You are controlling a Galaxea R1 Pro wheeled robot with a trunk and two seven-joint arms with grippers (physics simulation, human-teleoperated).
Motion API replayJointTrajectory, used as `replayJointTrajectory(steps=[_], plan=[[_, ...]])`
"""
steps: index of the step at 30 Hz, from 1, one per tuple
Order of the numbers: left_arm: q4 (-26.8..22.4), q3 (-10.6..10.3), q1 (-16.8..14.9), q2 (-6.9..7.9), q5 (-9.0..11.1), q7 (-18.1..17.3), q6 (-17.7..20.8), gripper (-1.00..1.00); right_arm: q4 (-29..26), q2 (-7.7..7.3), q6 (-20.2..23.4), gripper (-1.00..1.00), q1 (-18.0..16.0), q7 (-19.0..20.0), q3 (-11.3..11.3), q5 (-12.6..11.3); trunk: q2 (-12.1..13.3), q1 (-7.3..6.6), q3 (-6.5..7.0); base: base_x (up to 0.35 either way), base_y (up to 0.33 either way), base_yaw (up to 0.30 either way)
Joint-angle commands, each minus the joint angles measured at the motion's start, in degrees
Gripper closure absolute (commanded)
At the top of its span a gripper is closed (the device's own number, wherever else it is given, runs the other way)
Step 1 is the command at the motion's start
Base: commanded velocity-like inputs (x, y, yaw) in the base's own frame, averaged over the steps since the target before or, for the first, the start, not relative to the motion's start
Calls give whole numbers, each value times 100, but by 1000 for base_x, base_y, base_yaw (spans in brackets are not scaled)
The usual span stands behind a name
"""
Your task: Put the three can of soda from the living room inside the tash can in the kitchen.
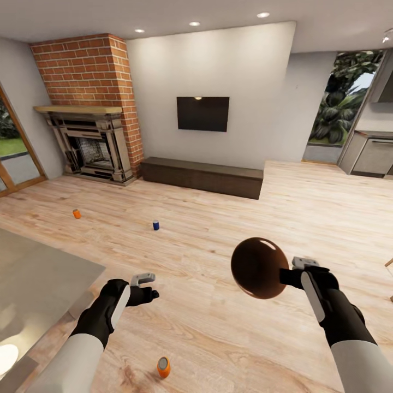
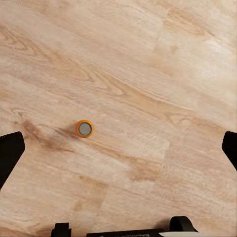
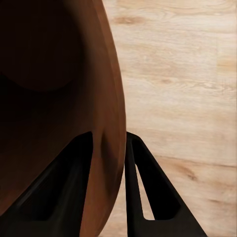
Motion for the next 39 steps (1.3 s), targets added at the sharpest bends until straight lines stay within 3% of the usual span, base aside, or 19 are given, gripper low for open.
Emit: replayJointTrajectory(steps=[1,11,19,39], plan=[[1,0,0,0,0,0,-4,-100,-4,7,-7,100,-4,13,14,-74,-44,22,-17,0,0,0],[1,0,0,0,-1,1,-13,-100,-5,25,-7,100,-4,11,95,-74,-445,241,-197,0,0,0],[1,0,0,0,7,1,-14,-100,-5,29,-7,100,-4,3,230,-74,-445,241,-197,0,0,0],[-26,0,0,0,28,-6,-22,-100,-6,36,-7,100,-4,2,245,-74,-445,241,-197,0,0,0]])
